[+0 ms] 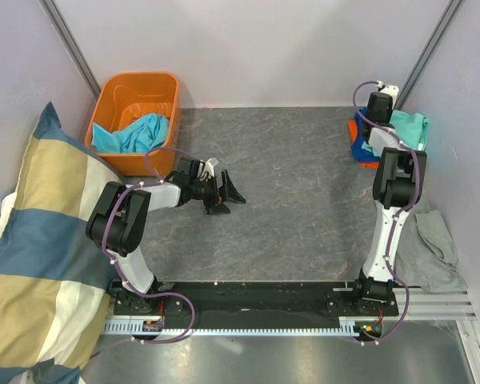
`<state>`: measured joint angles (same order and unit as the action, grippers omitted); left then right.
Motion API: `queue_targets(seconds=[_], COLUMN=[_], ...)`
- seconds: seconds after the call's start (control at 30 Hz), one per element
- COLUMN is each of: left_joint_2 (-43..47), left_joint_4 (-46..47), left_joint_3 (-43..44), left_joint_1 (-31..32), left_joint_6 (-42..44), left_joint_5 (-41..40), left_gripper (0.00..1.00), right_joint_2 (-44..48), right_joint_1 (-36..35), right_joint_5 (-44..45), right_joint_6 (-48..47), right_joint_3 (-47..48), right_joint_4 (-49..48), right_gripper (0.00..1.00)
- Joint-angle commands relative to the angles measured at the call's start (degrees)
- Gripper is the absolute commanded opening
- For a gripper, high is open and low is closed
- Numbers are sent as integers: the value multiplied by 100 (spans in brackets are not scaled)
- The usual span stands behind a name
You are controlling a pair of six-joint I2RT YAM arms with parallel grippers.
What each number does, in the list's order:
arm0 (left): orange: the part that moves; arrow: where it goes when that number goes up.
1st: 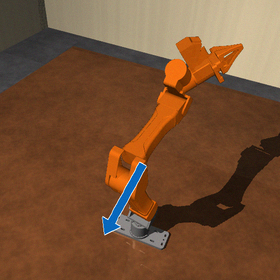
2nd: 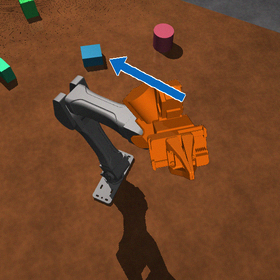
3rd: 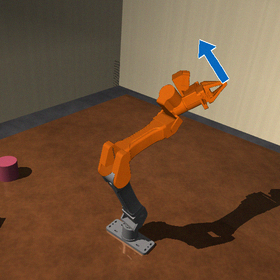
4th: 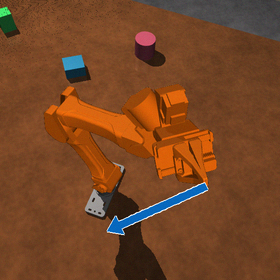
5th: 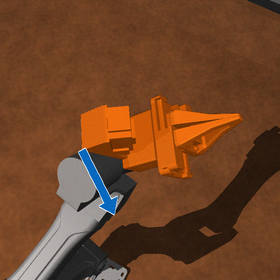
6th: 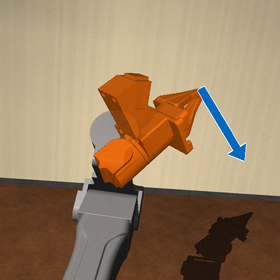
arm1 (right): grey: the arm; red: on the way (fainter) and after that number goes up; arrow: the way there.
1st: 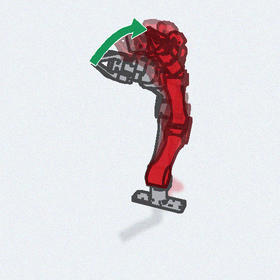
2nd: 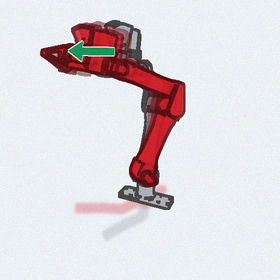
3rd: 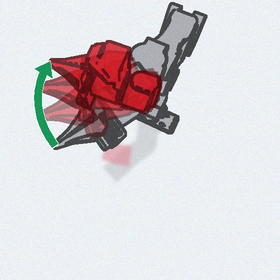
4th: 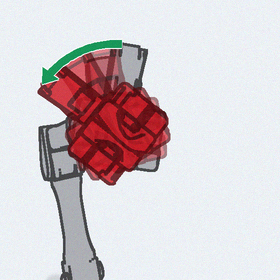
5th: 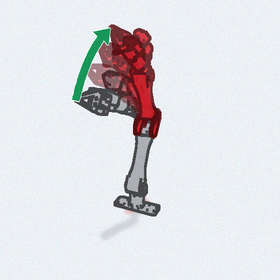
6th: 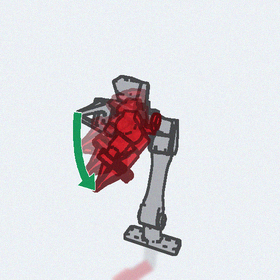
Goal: Fold and stack the t-shirts
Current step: Neatly place the folded tshirt to the corner
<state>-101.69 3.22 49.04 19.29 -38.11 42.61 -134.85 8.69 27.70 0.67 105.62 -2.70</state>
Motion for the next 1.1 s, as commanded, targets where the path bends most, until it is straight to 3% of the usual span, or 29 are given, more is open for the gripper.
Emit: queue_targets(seconds=[0.0,0.43,1.07], left_joint_2=[-53,-44,-9], left_joint_4=[135,152,196], left_joint_3=[150,115,27], left_joint_1=[-22,-22,-22], left_joint_6=[-136,-127,-118], left_joint_5=[160,221,248], left_gripper=[100,100,100], right_joint_2=[468,934,820], right_joint_1=[-7,-122,-385], right_joint_5=[-309,-503,-495], right_joint_6=[-172,-348,-471], right_joint_3=[-86,-604,-473], right_joint_4=[-196,-565,-443], right_gripper=[0,0,2])
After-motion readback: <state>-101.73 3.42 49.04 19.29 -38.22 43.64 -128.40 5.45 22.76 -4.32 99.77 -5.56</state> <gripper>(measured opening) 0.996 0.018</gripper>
